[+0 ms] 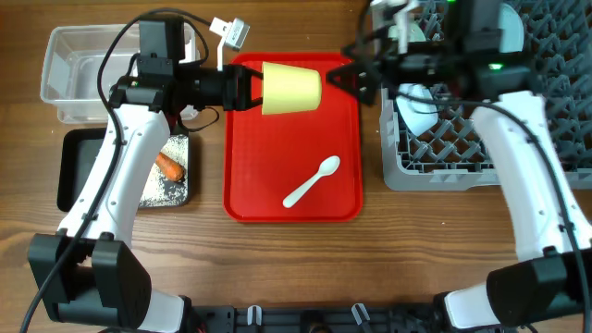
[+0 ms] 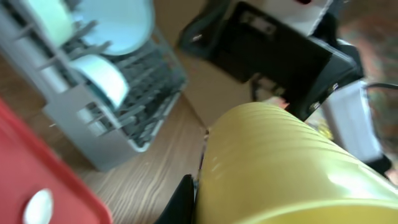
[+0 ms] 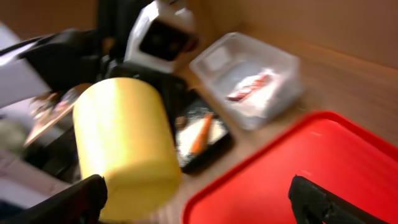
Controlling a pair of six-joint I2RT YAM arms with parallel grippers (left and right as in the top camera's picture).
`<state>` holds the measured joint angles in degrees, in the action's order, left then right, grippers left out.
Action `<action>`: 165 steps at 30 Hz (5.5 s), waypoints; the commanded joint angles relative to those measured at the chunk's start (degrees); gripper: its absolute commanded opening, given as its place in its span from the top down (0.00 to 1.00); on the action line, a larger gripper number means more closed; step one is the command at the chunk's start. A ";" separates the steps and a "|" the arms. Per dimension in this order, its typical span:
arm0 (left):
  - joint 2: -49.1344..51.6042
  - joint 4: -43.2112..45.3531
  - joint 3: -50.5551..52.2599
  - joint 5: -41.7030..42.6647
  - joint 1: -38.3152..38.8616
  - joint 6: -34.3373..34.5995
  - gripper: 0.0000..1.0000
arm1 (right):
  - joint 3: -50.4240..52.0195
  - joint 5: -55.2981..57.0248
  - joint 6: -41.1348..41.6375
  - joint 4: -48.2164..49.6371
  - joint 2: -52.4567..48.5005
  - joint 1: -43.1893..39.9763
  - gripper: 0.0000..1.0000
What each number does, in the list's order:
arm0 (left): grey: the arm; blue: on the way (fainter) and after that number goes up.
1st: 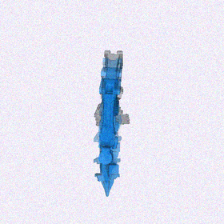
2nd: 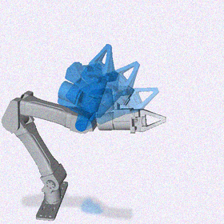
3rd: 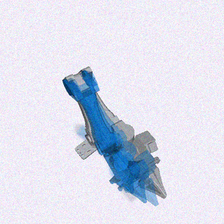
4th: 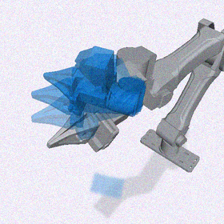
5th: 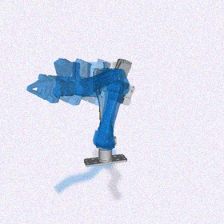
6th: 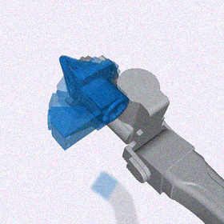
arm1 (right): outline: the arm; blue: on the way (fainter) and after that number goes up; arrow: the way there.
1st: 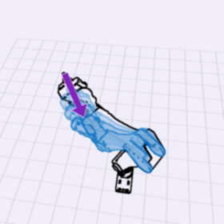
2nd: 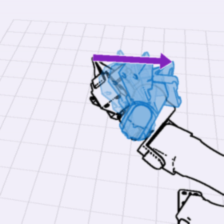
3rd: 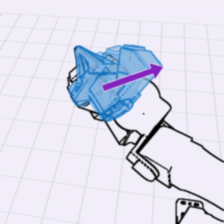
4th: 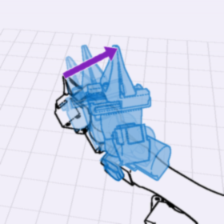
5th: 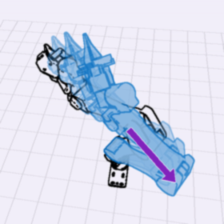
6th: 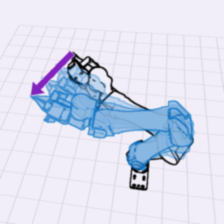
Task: Sort waste into correct bins and load items into the dishwasher rack
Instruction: 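Lift the yellow cup and pass it to the right gripper, then carry the yellow cup with the right gripper over the rack, then lower the yellow cup into the rack and open the right gripper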
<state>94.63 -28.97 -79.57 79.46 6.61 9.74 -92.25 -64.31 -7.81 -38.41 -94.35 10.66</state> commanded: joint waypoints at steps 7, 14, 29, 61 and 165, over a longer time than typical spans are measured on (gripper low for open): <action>-0.02 3.08 -0.59 6.93 -0.52 0.28 0.96 | 0.13 -3.48 -1.22 4.50 -0.98 7.08 0.14; -0.02 13.29 -0.59 7.21 -0.63 10.01 0.96 | 0.13 -3.45 -1.42 4.55 -1.03 8.63 0.20; -0.02 15.02 -0.57 7.28 -0.61 12.20 0.96 | 0.11 -3.50 -2.49 7.63 -1.03 8.13 0.27; -0.02 13.70 -0.57 7.28 -0.61 12.20 0.24 | 0.11 -7.72 0.33 6.19 -1.01 -5.51 0.63; 0.00 -18.23 -0.15 -64.92 0.11 7.04 0.00 | -7.34 48.57 7.98 -36.81 -4.52 -9.03 0.17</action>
<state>94.70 -47.16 -79.57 19.03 6.79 17.69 -97.78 -10.24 2.70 -76.38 -102.67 -4.89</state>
